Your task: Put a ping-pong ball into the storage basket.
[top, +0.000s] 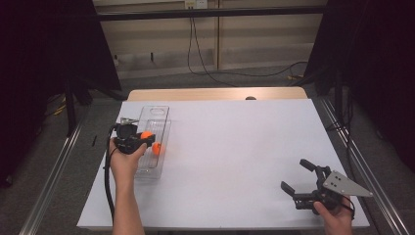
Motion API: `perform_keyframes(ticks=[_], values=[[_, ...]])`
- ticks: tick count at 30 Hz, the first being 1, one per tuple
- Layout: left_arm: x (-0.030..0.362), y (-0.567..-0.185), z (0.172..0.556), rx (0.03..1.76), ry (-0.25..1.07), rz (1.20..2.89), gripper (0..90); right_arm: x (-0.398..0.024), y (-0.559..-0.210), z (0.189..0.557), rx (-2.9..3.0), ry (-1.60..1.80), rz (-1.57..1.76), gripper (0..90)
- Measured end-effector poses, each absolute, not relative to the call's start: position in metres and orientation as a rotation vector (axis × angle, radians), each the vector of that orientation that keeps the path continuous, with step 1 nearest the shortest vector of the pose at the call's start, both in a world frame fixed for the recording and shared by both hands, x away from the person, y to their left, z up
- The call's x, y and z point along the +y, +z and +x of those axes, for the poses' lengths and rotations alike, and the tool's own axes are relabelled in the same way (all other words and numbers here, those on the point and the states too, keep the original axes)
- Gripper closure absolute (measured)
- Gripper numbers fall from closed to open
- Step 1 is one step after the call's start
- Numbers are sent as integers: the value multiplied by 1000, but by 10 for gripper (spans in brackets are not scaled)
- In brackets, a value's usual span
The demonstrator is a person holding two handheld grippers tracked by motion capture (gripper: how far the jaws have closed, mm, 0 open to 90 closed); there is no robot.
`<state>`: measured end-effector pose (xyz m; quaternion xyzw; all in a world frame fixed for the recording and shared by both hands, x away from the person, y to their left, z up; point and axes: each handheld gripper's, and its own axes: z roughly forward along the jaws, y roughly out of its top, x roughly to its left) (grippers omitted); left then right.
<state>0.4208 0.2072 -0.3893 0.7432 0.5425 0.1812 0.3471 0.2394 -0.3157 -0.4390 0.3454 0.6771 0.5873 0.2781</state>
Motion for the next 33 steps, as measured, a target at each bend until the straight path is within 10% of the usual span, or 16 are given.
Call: perform_keyframes(ticks=[33], values=[[205, -393, 422, 1416, 480, 1954, 508, -316, -439, 239, 1818, 1577, 925, 10]])
